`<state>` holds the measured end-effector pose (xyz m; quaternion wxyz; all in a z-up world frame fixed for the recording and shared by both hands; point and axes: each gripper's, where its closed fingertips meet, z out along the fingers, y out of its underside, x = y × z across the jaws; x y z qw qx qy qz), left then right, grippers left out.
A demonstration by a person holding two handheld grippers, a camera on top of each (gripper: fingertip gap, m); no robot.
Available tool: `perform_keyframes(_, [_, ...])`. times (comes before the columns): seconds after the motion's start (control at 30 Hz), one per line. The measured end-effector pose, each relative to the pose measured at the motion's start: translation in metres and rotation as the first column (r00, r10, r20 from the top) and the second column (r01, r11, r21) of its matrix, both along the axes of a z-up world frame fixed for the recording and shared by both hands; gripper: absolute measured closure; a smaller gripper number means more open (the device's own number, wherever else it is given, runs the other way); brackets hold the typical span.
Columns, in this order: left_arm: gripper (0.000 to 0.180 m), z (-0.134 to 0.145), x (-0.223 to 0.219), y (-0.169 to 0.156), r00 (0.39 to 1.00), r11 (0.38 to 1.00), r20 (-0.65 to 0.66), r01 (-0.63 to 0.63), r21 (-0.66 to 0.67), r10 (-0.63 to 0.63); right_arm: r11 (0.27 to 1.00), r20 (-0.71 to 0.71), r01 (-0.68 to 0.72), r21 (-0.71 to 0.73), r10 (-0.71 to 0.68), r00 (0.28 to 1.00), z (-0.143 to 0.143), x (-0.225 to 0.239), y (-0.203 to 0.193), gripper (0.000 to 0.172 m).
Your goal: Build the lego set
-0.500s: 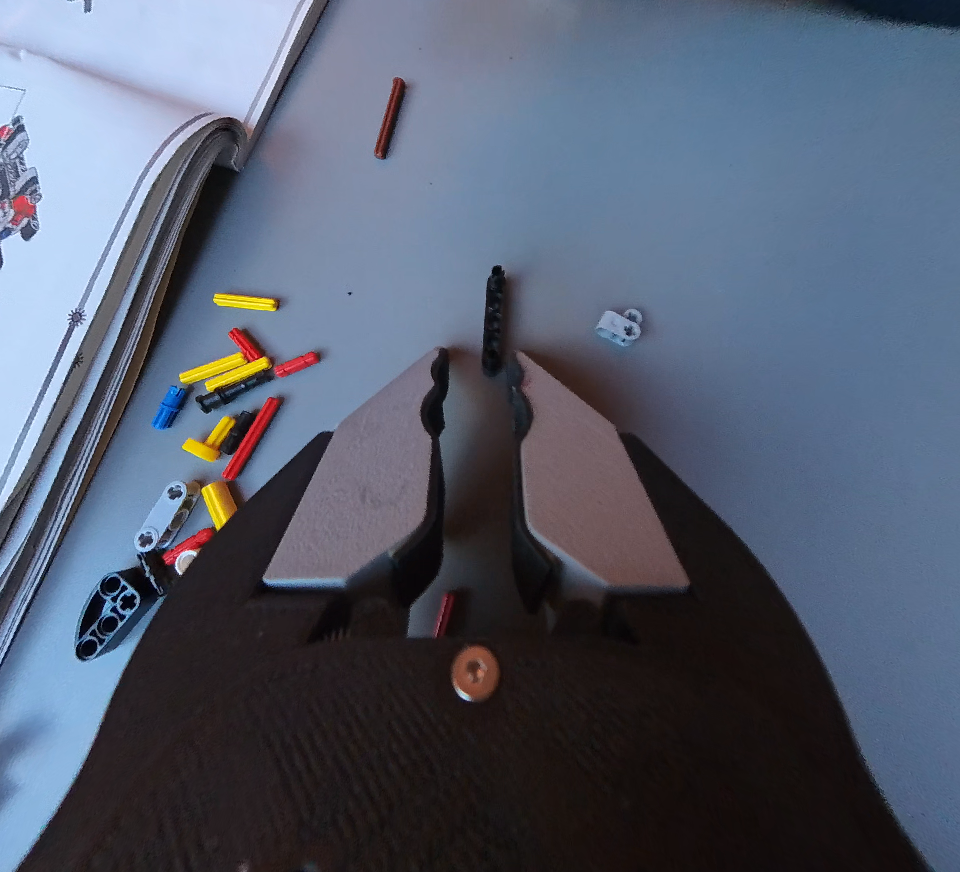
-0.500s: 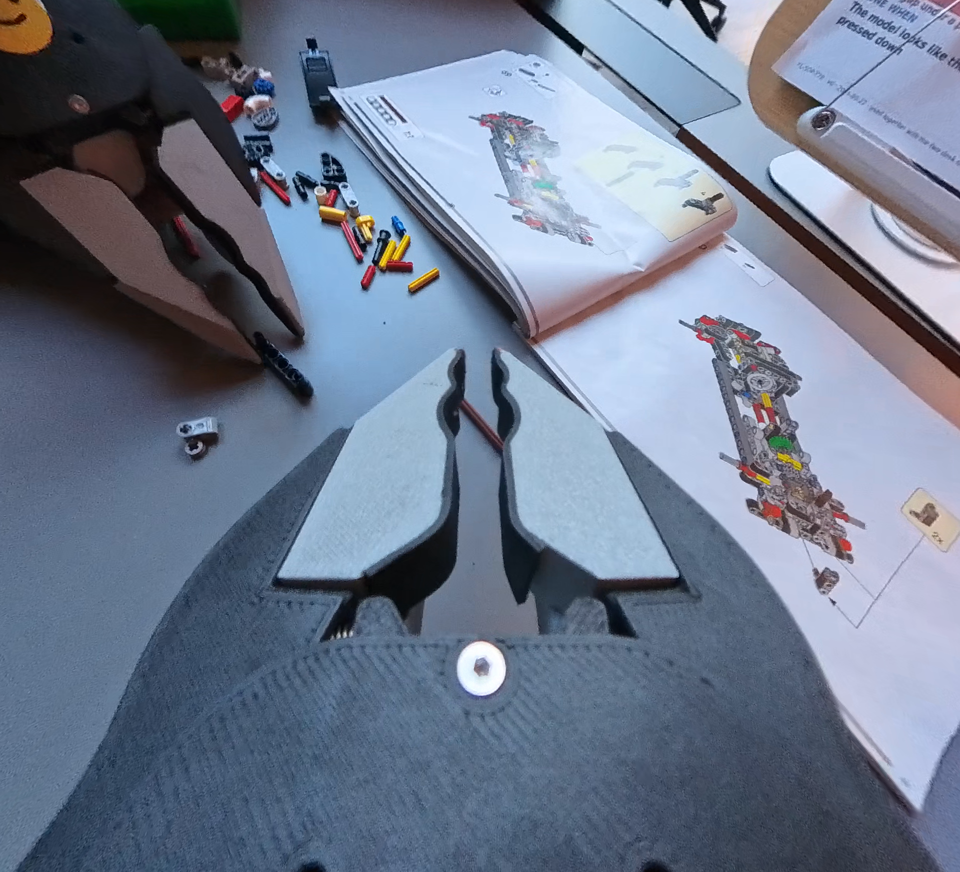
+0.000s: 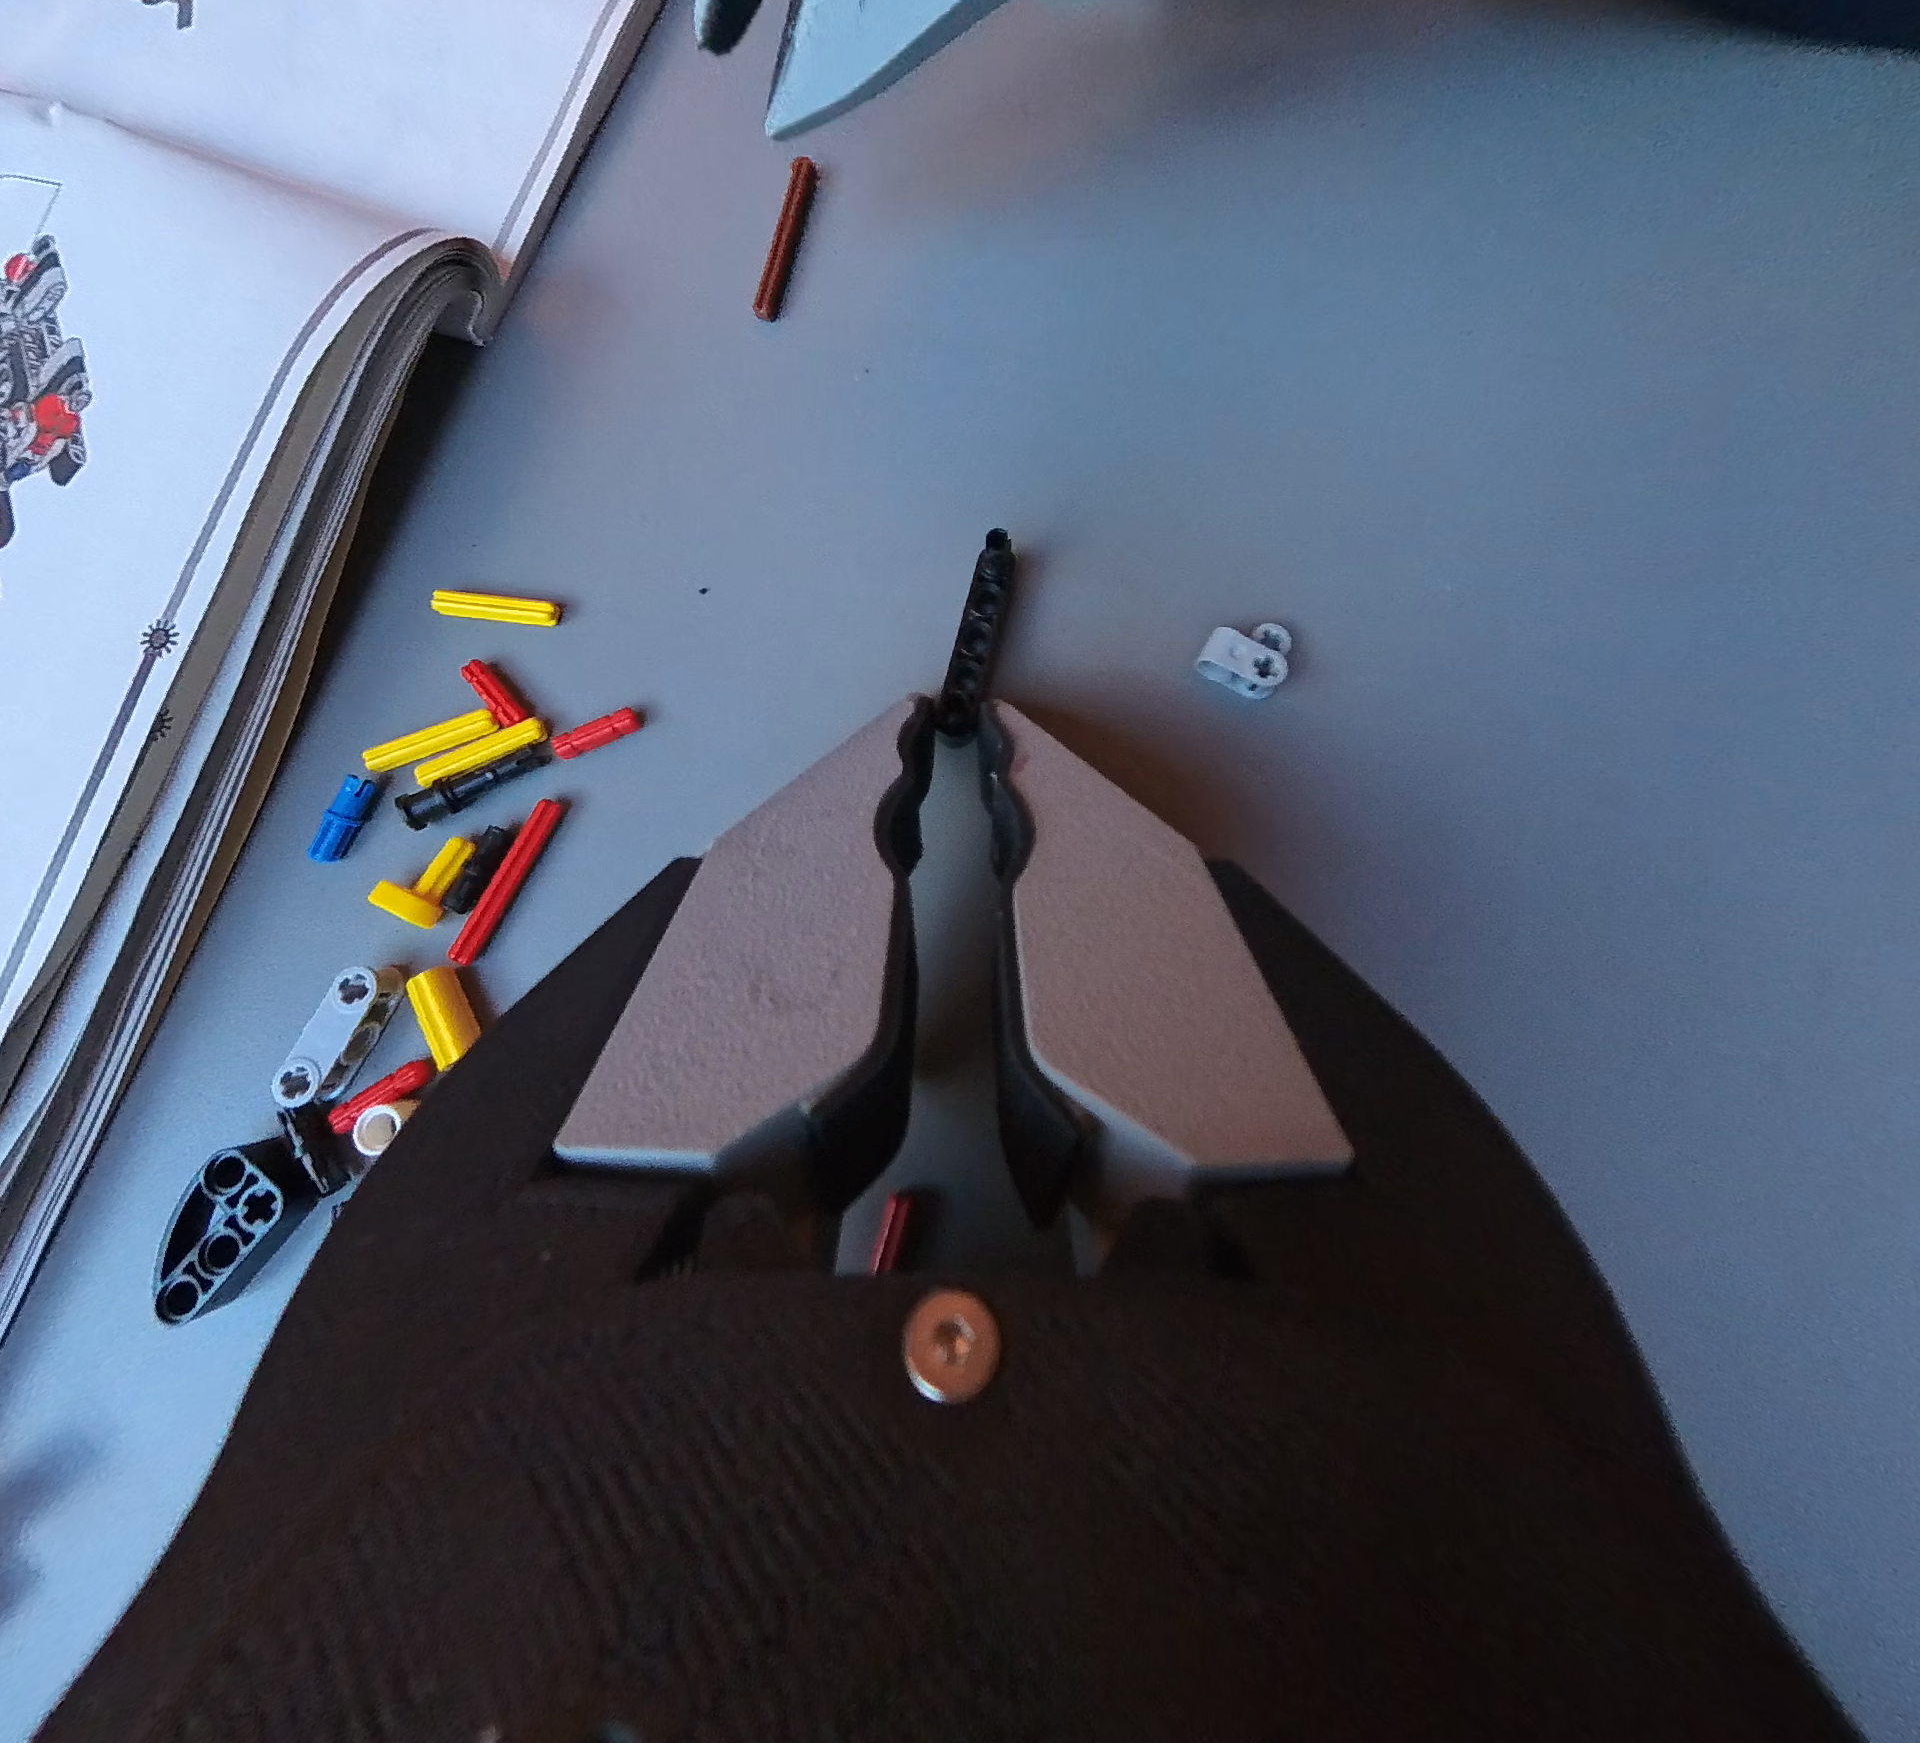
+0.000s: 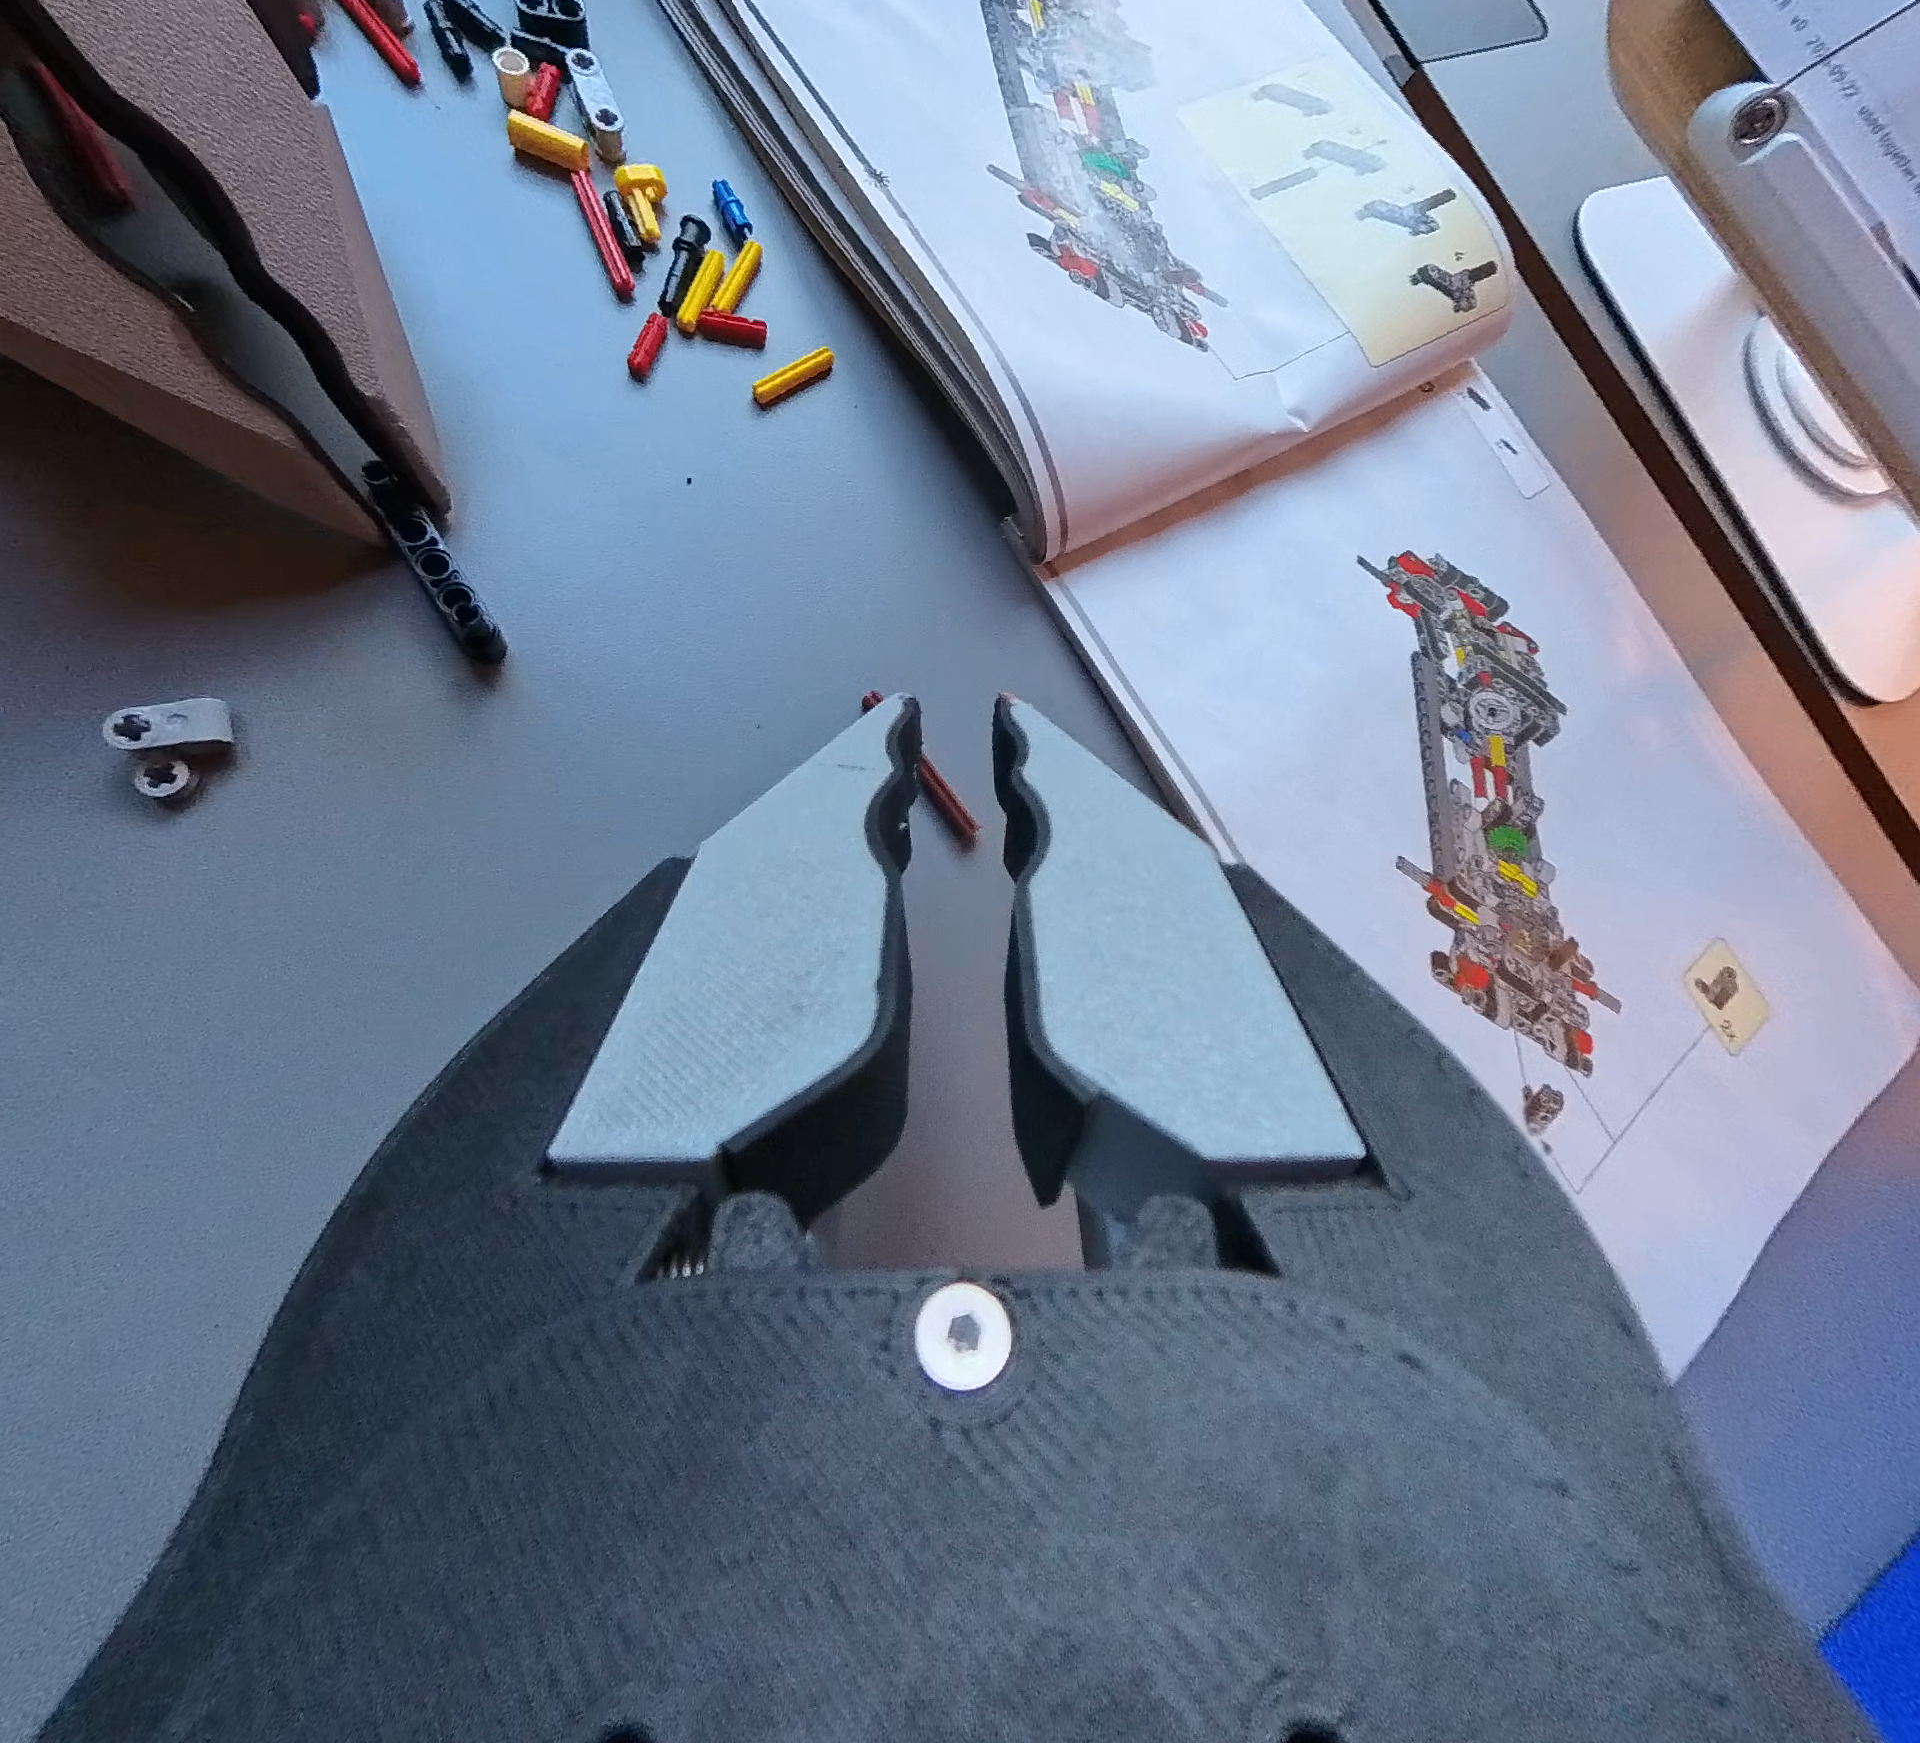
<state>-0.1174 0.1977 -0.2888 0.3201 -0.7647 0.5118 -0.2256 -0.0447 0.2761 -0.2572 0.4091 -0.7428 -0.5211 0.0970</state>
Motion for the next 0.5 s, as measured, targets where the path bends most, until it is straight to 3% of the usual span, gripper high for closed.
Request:
perform_keyframes(0.13, [0.174,0.000,0.000,0.001,1.000,1.000,-0.010,-0.003,0.021,0.003,0.999,0.004,-0.011,-0.031,0.011,1.000,-0.005,-0.001,-0.003,0.161])
perform_keyframes(0.37, [0.175,0.017,-0.001,0.017,0.999,0.981,0.037,-0.046,0.190,0.040,0.973,-0.168,-0.159,-0.165,0.132,0.977,-0.003,-0.032,-0.035,0.154])
perform_keyframes(0.43, [0.175,0.033,-0.002,0.026,0.998,0.927,0.041,-0.051,0.372,0.039,0.959,-0.233,-0.204,-0.195,0.157,0.960,0.000,-0.038,-0.042,0.148])
perform_keyframes(0.5, [0.175,0.049,-0.003,0.028,0.999,0.785,-0.041,0.014,0.619,0.014,0.935,-0.339,-0.259,-0.245,0.167,0.926,0.010,-0.043,-0.049,0.144])
